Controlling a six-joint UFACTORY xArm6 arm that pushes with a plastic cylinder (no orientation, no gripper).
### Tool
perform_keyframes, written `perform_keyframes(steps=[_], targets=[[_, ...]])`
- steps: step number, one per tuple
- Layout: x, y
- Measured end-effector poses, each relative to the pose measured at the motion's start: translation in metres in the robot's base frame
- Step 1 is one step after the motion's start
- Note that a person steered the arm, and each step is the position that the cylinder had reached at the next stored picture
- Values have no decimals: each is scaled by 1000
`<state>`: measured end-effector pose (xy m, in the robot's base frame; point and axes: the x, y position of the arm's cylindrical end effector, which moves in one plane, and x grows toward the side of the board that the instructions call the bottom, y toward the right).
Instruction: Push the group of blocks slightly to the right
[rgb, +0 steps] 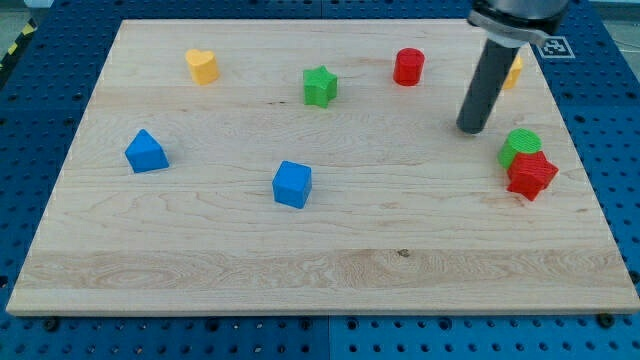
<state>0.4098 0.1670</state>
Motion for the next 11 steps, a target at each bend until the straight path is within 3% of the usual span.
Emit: perform_keyframes(steps=[2,4,6,8,11], targets=[[60,5],[78,38],[64,23],[22,18],[16,53]])
